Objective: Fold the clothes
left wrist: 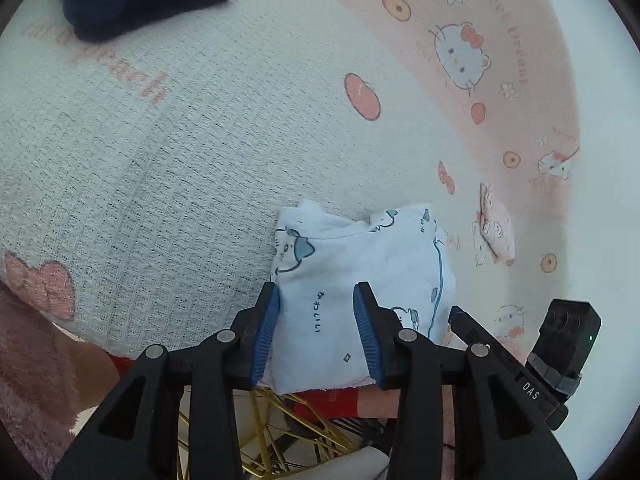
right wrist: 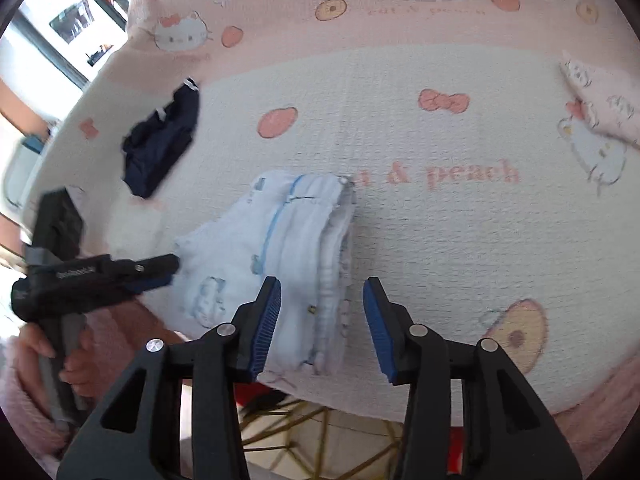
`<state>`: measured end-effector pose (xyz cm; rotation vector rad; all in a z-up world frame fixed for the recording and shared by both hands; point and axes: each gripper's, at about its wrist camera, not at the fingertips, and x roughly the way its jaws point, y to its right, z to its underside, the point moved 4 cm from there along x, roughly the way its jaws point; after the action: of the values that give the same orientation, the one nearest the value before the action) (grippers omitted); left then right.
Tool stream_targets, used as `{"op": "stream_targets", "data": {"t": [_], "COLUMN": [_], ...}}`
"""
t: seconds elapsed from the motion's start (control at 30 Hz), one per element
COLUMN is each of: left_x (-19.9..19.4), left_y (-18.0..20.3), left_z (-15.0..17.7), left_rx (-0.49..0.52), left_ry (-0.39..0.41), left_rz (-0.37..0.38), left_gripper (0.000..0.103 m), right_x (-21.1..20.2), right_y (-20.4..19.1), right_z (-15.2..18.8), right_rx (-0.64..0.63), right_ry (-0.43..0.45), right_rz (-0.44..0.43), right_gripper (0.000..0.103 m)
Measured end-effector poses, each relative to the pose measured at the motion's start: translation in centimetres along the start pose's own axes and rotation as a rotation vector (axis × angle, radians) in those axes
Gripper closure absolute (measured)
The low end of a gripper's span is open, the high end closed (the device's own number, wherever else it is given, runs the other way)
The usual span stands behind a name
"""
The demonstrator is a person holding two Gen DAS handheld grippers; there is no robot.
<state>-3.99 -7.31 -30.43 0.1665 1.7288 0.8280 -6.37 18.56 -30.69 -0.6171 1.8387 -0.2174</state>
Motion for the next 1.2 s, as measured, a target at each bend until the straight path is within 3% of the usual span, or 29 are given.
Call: {"op": "stream_targets", "data": {"t": [0.13,0.23,0.37,0.67,0.83,0.9,1.03,1.13,1.2], "left_x": [0.9,1.2,1.8,2.1,1.9,1.9,1.8,2.1,2.5], "left_y": [-0.1,-0.2,0.2,1.0,0.9,1.4,2.0,1.6,1.1], "left_z": [0.5,0.7,1.0,1.2,1.4,1.7,1.8,1.7,1.8], "left_rx": [0.014,0.014,0.033,0.029,0.021,0.042,0.07,0.043,0.012], "left_ry": [-0.033,-0.041,-0.04,-0.024,-0.027,-0.023,-0.02,-0.036,-0.068], "left_rz": [-0.052,-0.06,-0.076,-0.068,-0.033,-0.017,-0.021,-0.009,0.001], "left_gripper": [0.058,0.056,0.052,0.039,0.039,0.052,0.066,0.066,0.06], "right_x": [2.2,2.9,3.6,4.3,4.2,4.2,4.0,4.1,4.1], "right_y": [0.5,1.4,2.0,1.7,1.2,0.8,0.2,0.1,-0.1], "right_z": [0.4,0.8,1.2,1.2,1.4,1.5,1.6,1.7,1.6], "right_rx": [0.05,0.126,0.191,0.177,0.136,0.101,0.041,0.028,0.015], "right_ry": [-0.081,-0.108,-0.139,-0.157,-0.149,-0.147,-0.14,-0.141,-0.141], "right_rz": [0.001,-0.06,-0.154,-0.194,-0.157,-0.135,-0.085,-0.076,-0.07], "right_gripper": [0.057,0.048,0.047,0.046,0.049,0.053,0.06,0.058,0.053]}}
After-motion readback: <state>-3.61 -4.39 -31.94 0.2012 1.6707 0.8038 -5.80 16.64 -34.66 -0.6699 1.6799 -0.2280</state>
